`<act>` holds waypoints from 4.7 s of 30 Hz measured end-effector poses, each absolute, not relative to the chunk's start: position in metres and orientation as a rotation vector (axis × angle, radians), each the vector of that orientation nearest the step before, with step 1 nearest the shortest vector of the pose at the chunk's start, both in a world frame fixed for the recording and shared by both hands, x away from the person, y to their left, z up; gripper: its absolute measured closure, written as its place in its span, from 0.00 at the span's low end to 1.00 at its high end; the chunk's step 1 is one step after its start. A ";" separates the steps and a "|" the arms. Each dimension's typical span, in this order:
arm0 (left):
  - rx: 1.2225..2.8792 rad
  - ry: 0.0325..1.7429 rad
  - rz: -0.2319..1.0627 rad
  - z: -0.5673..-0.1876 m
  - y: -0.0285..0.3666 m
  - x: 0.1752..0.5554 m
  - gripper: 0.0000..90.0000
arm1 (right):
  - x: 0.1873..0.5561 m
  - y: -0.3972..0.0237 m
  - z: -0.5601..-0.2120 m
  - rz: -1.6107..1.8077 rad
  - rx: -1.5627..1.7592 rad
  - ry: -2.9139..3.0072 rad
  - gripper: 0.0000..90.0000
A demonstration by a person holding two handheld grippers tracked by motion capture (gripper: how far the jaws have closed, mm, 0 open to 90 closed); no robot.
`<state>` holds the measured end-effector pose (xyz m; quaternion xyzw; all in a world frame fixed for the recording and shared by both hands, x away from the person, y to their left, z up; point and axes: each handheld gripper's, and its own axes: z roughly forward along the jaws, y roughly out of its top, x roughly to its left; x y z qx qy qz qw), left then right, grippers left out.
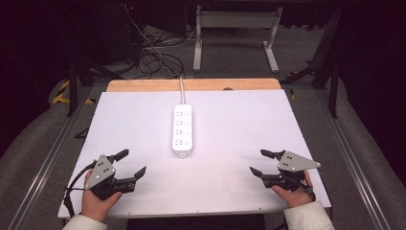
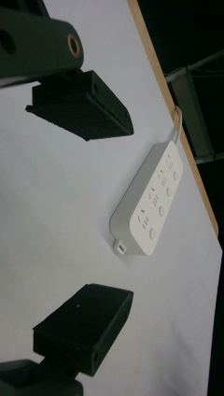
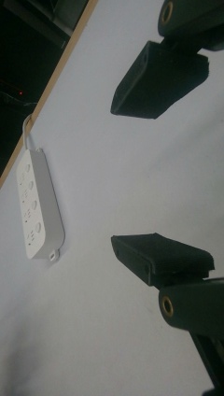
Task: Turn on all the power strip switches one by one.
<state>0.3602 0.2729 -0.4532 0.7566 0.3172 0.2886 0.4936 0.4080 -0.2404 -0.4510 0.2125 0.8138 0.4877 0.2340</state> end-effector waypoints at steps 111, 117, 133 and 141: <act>2.160 0.799 0.356 -0.416 0.153 0.489 0.99 | 0.407 -0.236 -0.453 1.357 0.623 2.323 0.31; 2.178 0.821 0.323 -0.425 0.150 0.498 1.00 | 0.407 -0.237 -0.453 1.360 0.624 2.322 0.31; 2.248 0.857 0.348 -0.443 0.138 0.508 1.00 | 0.407 -0.237 -0.453 1.361 0.623 2.324 0.30; 2.261 0.875 0.343 -0.448 0.137 0.511 1.00 | 0.407 -0.237 -0.453 1.361 0.621 2.324 0.30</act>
